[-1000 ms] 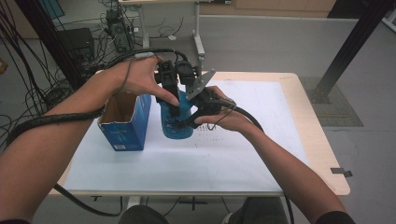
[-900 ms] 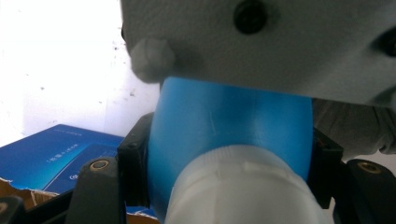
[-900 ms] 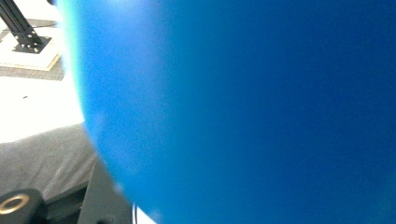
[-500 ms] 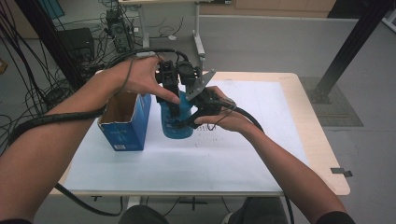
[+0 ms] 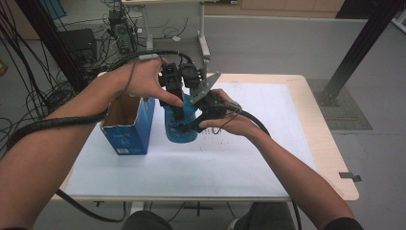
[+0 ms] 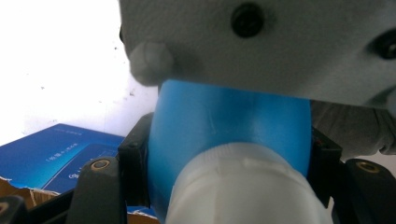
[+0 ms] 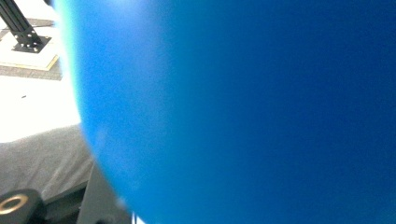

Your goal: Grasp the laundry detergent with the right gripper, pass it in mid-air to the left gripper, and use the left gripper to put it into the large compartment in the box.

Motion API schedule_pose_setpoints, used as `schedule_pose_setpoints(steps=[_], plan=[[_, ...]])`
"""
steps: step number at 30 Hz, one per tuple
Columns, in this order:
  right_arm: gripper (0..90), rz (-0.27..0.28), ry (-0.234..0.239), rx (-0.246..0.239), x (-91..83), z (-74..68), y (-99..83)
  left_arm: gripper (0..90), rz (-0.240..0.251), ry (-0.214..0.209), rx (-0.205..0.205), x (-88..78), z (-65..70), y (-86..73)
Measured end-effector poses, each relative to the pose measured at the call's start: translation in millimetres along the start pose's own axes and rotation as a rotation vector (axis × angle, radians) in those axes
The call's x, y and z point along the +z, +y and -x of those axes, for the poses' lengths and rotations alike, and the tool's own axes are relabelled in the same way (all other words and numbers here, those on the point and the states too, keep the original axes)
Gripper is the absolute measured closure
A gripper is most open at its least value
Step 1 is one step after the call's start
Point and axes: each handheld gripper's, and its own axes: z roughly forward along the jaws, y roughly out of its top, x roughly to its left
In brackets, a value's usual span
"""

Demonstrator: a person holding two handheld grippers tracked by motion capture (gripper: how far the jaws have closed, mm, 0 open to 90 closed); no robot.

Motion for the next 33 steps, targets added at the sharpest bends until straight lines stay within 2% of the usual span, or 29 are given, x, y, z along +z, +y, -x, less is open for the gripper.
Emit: schedule_pose_setpoints(steps=[7,10,33], plan=[[42.5,0.001,-0.003,-0.010,-0.1,1.5,-0.6,36.7,-0.002,0.001,0.001,0.0,-0.8,0.8],[42.4,0.001,0.000,0.003,-0.2,1.1,-0.8,36.7,-0.003,-0.002,0.001,0.4,-1.1,1.1],[42.1,-0.004,0.005,0.004,2.6,1.1,-1.3,36.8,-0.008,-0.011,-0.012,2.8,-1.7,-1.2]])
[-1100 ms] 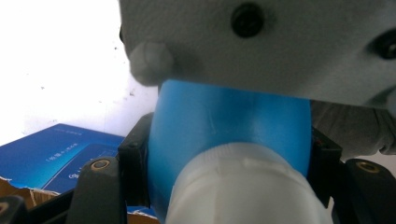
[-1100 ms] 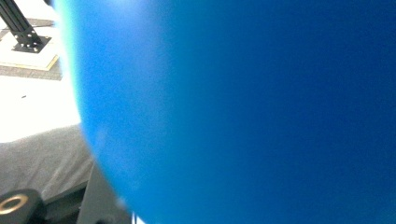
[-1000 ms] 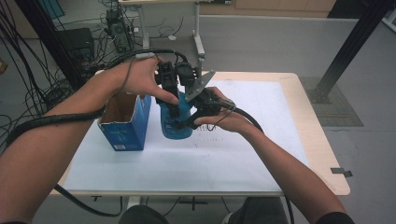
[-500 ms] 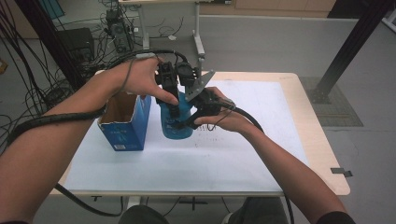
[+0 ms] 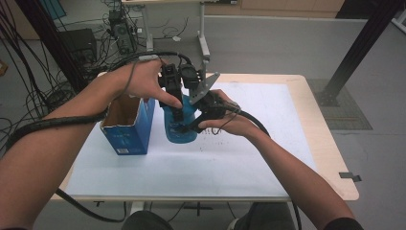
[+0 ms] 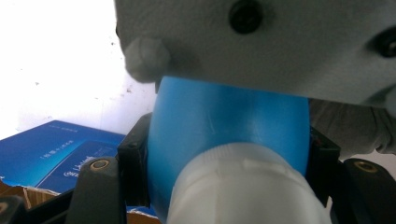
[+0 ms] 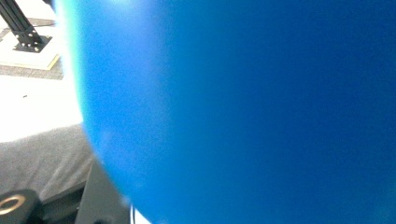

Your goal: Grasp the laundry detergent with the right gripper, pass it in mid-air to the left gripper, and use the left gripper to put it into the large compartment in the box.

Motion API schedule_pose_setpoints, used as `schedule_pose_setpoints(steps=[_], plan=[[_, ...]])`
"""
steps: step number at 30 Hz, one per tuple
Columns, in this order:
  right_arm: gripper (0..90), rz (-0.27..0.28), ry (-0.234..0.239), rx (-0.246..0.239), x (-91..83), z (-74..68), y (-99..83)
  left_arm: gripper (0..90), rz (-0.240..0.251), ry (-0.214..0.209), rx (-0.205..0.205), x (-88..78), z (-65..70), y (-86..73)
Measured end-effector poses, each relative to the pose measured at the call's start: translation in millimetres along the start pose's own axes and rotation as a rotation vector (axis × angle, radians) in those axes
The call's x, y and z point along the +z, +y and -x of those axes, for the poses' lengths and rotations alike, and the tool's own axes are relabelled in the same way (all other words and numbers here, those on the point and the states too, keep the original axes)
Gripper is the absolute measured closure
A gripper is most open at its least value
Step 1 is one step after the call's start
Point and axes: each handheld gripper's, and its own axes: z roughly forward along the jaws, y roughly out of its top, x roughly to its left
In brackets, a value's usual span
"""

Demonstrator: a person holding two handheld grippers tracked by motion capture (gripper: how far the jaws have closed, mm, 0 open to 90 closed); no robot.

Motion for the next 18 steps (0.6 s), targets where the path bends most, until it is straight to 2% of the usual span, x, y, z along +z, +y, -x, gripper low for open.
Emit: schedule_pose_setpoints(steps=[18], plan=[[42.0,0.004,0.003,-0.003,1.6,-0.3,0.0,36.9,-0.006,0.001,-0.006,0.3,0.9,-2.4]])
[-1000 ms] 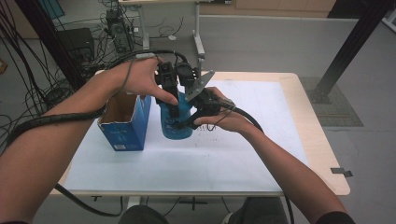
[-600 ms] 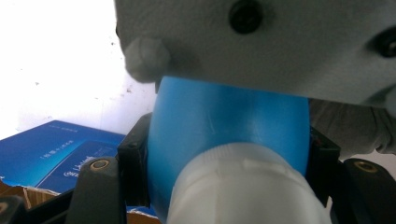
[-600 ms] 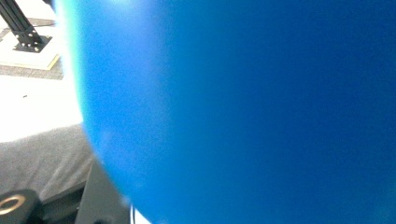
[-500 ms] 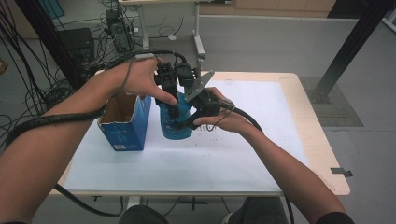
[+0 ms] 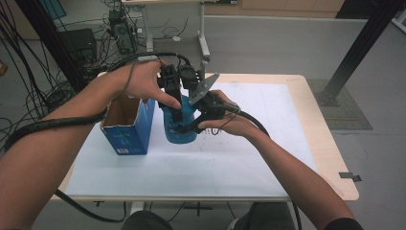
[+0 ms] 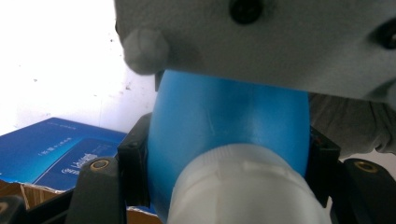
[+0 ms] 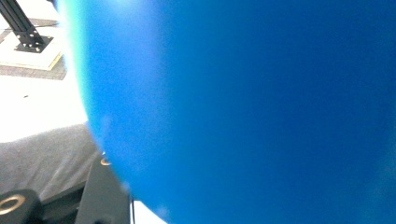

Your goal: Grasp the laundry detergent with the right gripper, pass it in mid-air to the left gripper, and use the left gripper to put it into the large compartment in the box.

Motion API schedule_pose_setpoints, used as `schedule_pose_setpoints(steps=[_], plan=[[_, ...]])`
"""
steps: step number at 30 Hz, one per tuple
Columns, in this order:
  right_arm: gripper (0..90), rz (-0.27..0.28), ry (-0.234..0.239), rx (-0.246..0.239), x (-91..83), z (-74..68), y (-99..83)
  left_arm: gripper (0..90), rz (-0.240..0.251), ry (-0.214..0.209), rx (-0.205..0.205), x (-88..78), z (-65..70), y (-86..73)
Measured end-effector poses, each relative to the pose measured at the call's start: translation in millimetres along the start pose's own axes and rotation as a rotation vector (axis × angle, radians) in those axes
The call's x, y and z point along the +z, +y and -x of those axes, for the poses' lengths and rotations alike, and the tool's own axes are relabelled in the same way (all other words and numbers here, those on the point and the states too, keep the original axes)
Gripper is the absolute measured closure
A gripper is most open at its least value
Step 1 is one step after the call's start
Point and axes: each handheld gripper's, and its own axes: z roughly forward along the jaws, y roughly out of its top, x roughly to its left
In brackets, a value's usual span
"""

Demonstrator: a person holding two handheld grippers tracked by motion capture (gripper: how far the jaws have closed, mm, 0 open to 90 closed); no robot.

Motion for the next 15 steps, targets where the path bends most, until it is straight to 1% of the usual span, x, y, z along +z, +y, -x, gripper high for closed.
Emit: schedule_pose_setpoints(steps=[15], plan=[[41.8,0.002,0.001,0.015,-0.1,0.0,-0.4,36.8,-0.001,0.001,0.002,-0.2,-0.9,0.1]])
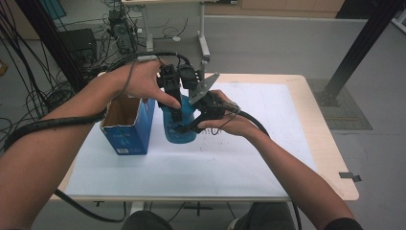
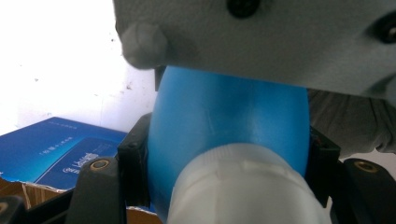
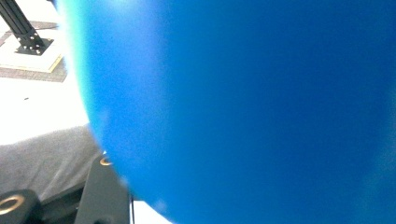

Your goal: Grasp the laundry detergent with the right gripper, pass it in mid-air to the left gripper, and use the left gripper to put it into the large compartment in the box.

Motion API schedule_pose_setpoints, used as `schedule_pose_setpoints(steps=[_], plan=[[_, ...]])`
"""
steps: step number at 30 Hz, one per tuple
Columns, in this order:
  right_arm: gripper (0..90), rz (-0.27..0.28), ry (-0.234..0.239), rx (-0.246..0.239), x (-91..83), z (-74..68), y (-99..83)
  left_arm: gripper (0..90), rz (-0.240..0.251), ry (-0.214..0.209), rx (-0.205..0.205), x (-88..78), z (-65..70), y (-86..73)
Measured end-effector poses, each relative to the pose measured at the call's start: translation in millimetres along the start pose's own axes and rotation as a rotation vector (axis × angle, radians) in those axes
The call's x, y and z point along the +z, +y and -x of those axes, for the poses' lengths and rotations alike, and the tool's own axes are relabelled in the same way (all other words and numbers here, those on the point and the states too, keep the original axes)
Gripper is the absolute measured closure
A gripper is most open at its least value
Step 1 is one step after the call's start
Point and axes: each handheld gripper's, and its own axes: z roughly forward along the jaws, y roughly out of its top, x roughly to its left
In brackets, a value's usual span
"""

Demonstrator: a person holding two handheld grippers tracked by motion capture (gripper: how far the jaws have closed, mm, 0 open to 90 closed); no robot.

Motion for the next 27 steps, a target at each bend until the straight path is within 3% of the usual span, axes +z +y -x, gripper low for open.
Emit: schedule_pose_setpoints(steps=[27], plan=[[41.0,0.016,0.000,0.008,1.5,0.4,-3.8,36.8,-0.016,0.002,0.005,2.3,-0.5,1.7]])
